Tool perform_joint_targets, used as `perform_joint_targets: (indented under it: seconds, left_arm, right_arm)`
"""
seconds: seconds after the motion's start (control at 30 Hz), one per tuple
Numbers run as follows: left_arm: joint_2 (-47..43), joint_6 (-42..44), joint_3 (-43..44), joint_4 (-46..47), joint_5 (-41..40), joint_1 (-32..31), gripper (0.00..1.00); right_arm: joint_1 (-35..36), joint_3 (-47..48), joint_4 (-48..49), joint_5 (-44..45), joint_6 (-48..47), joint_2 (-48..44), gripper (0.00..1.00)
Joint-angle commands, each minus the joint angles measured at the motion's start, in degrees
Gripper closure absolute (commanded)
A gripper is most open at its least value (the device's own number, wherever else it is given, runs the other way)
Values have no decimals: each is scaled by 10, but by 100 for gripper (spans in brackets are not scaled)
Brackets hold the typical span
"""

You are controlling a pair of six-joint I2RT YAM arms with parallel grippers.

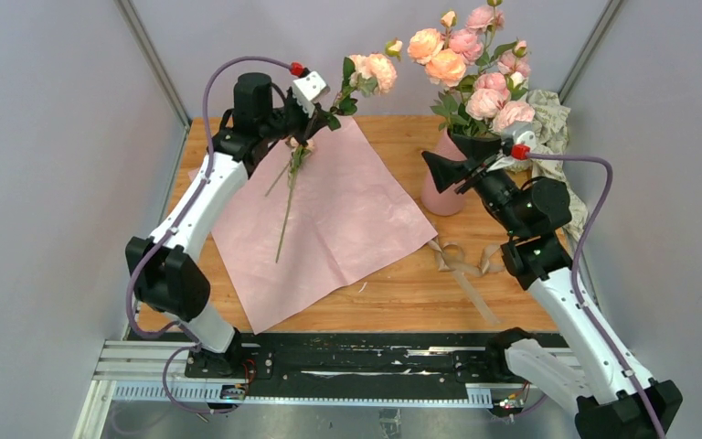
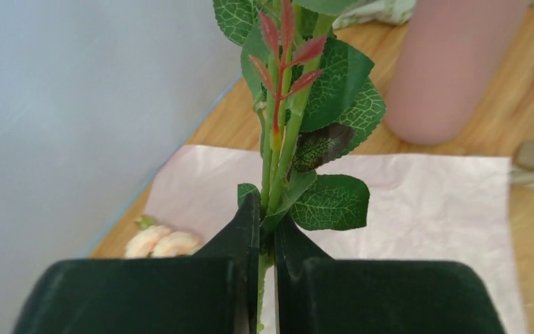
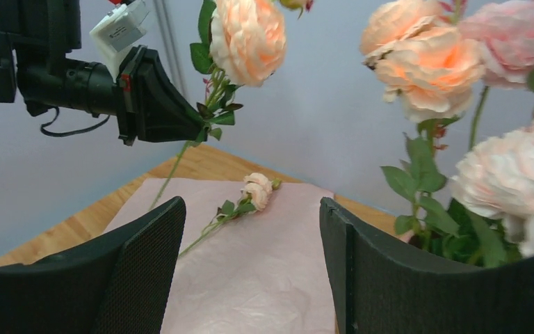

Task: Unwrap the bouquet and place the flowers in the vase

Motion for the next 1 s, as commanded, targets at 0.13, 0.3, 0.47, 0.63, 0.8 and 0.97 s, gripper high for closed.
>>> perform_joint_targets:
  seconds: [0.13, 0.3, 0.47, 0.63, 0.8, 0.97]
  left_arm:
    - [-124, -215, -149, 263, 58, -40, 100]
    - [-186, -273, -198, 322, 30, -78, 100]
    - [-234, -304, -225, 348, 10, -96, 100]
    - [-251, -319, -238, 348, 18, -99, 100]
    - [-250, -328, -244, 348, 36, -101, 100]
    - [-258, -332, -254, 356, 37, -113, 100]
  right_arm:
    - [195, 77, -62, 66, -92, 67, 26]
    - [244, 108, -56, 77, -115, 146, 21]
    - [257, 124, -34, 68, -111, 196, 21]
    - [267, 149, -30, 65, -115, 217, 21]
    - [279, 164, -30, 61, -119, 219, 21]
    - [281, 168, -17, 78, -124, 225, 23]
